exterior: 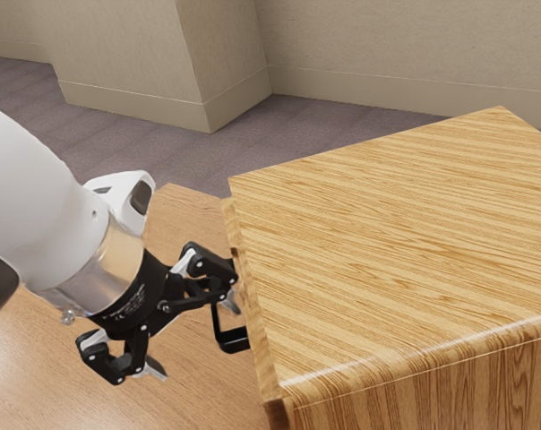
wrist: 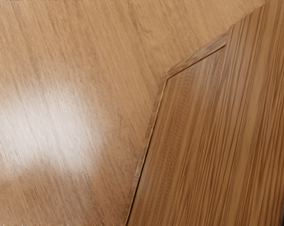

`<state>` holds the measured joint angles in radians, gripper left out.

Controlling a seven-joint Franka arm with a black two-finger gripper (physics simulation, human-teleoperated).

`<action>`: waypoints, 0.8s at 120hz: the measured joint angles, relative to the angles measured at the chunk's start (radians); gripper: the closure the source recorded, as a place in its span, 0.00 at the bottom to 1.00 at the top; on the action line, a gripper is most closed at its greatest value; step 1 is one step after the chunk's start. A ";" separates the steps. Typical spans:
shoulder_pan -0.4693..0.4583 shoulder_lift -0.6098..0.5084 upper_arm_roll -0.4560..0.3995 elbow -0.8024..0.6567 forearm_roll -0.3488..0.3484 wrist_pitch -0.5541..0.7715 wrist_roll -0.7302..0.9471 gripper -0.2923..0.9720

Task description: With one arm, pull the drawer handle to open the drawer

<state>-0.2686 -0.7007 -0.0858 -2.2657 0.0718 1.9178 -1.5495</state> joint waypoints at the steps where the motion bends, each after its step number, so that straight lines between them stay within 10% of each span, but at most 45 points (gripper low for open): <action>1: -0.001 -0.001 0.001 -0.001 0.000 0.000 0.000 0.24; 96: -0.174 -0.235 0.164 -0.131 0.116 -0.117 -0.031 0.24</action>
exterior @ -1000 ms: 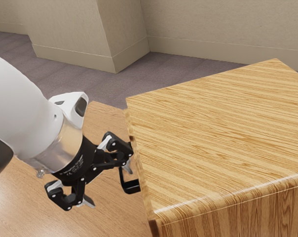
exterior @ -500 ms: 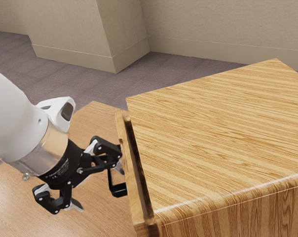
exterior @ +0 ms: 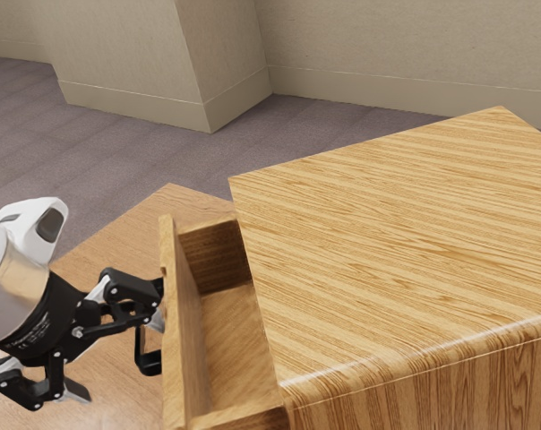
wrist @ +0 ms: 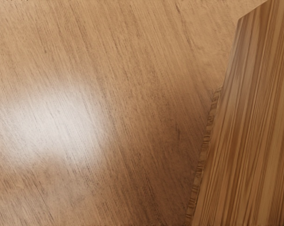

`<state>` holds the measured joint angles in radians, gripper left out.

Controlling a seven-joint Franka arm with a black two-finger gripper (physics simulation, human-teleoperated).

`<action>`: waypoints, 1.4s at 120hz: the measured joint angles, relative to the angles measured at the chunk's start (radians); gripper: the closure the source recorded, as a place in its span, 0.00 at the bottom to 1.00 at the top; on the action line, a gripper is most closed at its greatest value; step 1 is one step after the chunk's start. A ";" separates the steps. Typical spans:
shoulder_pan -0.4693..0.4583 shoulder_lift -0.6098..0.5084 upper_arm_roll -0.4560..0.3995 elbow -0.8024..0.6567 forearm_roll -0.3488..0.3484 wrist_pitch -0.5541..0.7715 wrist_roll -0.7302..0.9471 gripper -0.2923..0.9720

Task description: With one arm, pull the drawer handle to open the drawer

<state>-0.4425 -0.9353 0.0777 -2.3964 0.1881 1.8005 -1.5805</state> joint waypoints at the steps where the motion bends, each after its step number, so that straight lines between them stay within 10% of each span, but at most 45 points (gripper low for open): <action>1: -0.005 -0.002 0.004 0.000 0.003 -0.002 -0.001 0.24; 121: -0.104 -0.316 0.065 -0.081 0.130 -0.304 -0.122 0.24; 168: -0.104 -0.321 -0.031 0.123 0.143 -0.391 -0.146 0.23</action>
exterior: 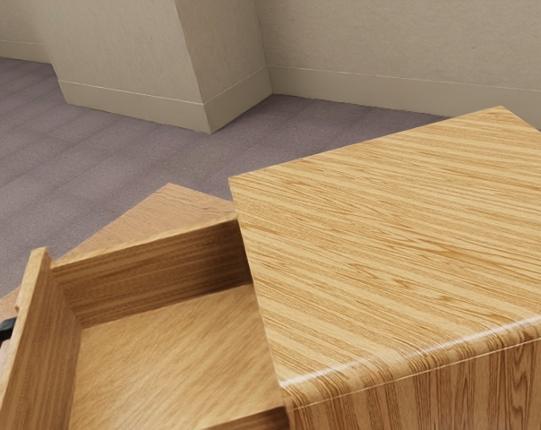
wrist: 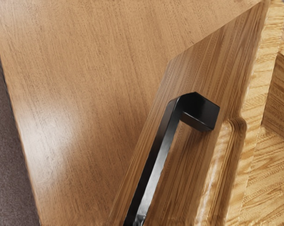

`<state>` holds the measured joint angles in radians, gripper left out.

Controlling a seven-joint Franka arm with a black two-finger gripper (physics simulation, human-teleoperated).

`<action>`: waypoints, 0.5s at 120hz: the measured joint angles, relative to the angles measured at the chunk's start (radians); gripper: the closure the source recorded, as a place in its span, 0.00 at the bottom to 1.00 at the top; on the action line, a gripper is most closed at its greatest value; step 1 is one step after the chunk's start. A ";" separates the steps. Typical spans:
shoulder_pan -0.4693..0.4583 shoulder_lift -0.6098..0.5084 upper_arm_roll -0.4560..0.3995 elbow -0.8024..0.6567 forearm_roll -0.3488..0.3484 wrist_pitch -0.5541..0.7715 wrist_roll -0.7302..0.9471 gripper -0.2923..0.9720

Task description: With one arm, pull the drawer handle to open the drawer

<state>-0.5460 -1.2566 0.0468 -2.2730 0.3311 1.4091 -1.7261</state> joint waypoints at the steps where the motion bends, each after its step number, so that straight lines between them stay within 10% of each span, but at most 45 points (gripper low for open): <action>1: 0.000 0.000 -0.008 0.010 0.000 -0.001 0.000 0.23; 20: -0.042 0.100 -0.184 0.179 -0.004 -0.010 0.004 0.23; 33: -0.100 0.482 -0.303 0.352 -0.024 -0.003 0.005 0.23; 46: -0.180 0.967 -0.196 0.705 -0.151 0.030 0.059 0.23; 60: -0.295 1.125 -0.223 0.816 -0.074 0.140 0.208 0.23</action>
<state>-0.8408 -0.1312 -0.1763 -1.4568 0.2567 1.5493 -1.5182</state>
